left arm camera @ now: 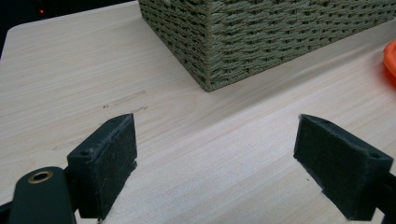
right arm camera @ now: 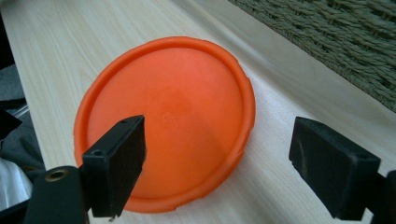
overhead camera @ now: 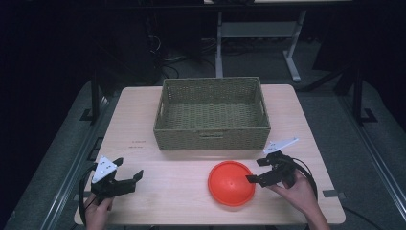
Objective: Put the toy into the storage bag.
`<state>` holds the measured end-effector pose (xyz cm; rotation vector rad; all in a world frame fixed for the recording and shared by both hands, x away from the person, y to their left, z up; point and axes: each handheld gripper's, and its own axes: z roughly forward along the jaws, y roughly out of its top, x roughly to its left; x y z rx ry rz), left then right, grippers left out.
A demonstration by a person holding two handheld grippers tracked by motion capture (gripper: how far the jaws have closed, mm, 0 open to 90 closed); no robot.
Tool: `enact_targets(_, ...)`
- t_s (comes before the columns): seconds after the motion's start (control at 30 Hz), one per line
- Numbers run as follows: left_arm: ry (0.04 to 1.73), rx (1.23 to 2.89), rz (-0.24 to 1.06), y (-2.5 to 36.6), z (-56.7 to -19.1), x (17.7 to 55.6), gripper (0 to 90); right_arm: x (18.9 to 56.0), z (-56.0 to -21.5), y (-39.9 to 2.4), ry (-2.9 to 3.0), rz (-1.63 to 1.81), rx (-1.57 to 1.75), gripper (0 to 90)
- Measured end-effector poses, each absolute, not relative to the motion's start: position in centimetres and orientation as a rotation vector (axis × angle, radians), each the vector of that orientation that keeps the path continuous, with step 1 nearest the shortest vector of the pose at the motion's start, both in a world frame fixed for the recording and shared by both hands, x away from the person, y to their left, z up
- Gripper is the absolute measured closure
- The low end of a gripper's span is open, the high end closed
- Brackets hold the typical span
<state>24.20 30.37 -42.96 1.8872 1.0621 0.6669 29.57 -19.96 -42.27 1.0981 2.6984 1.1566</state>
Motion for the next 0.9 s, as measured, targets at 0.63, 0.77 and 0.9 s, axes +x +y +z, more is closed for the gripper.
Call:
enact_targets(0.63, 1.046, 1.899, 0.67, 30.2, -43.0, 24.3, 12.8, 31.8, -44.9, -18.6, 2.76, 1.11, 1.159, 28.5)
enact_targets(0.77, 1.061, 1.888, 0.67, 30.3, -43.0, 24.3, 12.8, 31.5, -44.9, -18.5, 2.742, 1.132, 1.165, 32.3)
enact_targets(0.9, 1.06, 1.887, 0.669, 30.2, -43.0, 24.3, 12.8, 31.3, -45.2, -18.4, 2.738, 1.12, 1.159, 33.5)
